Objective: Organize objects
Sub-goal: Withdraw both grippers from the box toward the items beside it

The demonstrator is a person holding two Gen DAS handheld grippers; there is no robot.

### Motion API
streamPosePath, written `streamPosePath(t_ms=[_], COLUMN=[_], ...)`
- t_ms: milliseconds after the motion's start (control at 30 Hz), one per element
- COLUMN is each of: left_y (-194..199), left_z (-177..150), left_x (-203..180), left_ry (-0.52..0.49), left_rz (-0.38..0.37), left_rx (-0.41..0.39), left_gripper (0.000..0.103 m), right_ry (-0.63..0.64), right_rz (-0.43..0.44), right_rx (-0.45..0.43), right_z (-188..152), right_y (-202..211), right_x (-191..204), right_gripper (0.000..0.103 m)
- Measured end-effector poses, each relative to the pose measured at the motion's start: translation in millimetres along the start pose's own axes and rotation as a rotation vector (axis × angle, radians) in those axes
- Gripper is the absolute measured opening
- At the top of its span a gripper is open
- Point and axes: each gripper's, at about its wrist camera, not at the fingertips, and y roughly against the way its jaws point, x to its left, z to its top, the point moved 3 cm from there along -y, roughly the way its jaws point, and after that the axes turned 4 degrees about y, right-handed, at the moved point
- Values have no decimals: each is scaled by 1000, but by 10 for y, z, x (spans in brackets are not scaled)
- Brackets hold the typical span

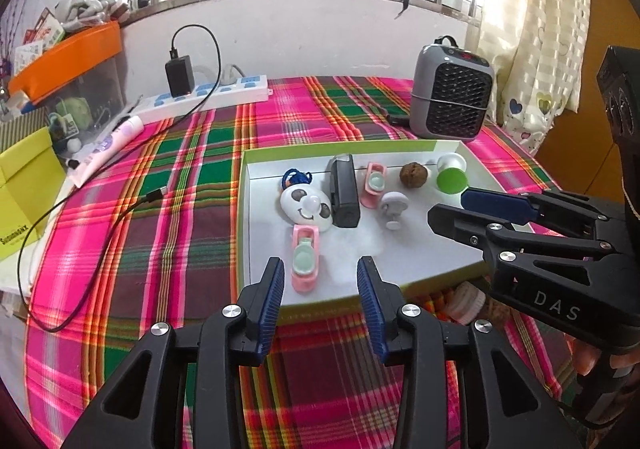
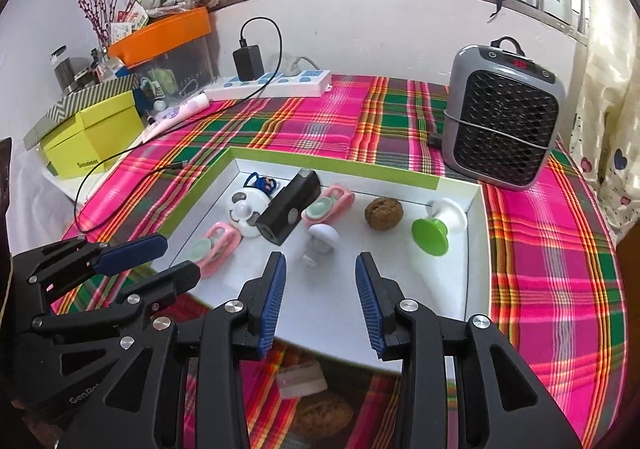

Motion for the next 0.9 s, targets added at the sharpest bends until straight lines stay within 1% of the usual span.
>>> streamPosePath(t_ms=[100,300,433,500,600,733,800,900], left_y=[58,165,241,248,259,259,253,238], left_z=[-22,-91,-163,-206,-262,-324,-361,-412], left_x=[-15,-67,-132,-156,-198,-232,-248,-256], left_ry=[-1,4,-13,-8,-16,-8,-5,1], left_rz=[1,-27,-14,-41,-49,-67,-73,-77], left_rx=[-12,-24,-43,-32,-22,-8,-1,11], left_gripper=[36,36,36,36,36,36,36,36], right_ry=[-5,7,-12,-25,-33,-38,-46,-55], right_rz=[-3,-22,-37,-48,-55,-61,-56,-27], right_rx=[-7,-30,-39,-39,-45,-28,-17,-6], right_z=[-39,-157,-272,-324,-400,-526,-577,-640], right_y=[67,260,381,428,495,512,495,451], right_x=[14,16,-59,-101,-139,-163,-167,-145], right_gripper=[38,38,38,38,38,38,38,38])
